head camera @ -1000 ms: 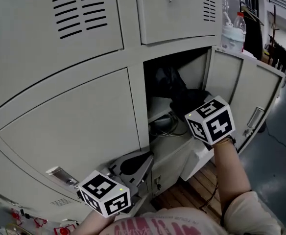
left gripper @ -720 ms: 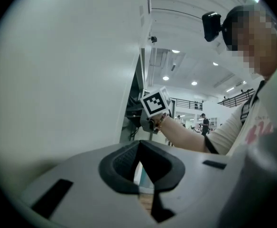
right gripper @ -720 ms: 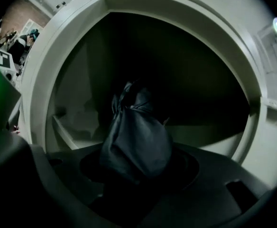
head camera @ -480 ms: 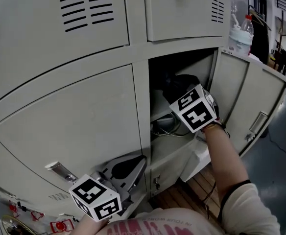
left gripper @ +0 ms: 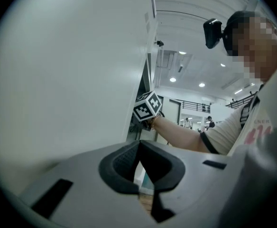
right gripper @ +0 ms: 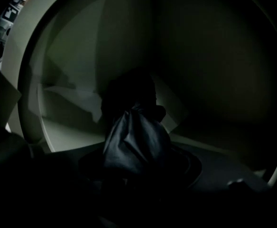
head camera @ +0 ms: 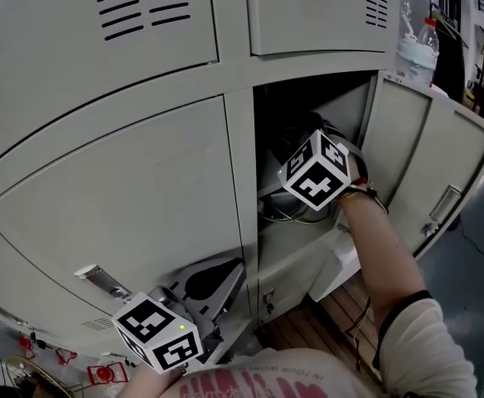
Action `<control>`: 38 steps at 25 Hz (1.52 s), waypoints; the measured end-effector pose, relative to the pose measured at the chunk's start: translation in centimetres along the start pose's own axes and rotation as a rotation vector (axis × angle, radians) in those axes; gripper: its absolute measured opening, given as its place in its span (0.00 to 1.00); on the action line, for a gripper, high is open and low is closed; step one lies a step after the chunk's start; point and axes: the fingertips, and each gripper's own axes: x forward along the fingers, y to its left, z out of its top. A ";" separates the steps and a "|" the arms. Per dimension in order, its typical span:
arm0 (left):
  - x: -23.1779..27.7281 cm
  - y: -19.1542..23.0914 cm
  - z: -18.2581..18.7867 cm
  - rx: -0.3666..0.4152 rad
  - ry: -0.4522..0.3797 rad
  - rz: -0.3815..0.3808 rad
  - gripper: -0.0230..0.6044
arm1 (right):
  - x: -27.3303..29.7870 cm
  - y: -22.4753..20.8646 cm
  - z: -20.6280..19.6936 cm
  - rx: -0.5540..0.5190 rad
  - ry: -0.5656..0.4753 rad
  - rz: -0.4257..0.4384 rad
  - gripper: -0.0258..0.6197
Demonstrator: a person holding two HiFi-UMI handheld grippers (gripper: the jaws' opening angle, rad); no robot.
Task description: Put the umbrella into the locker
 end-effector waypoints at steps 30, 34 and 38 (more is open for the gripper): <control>-0.5 0.2 0.2 0.001 -0.009 0.043 0.04 | 2.6 -4.5 -1.1 0.171 -0.041 -0.055 0.17; -0.6 0.2 0.1 -0.003 -0.003 0.035 0.04 | 2.5 -4.6 -1.0 0.178 -0.046 -0.054 0.18; -1.0 0.2 0.0 0.006 0.001 0.025 0.04 | 1.6 -5.4 -0.2 0.280 -0.123 -0.044 0.24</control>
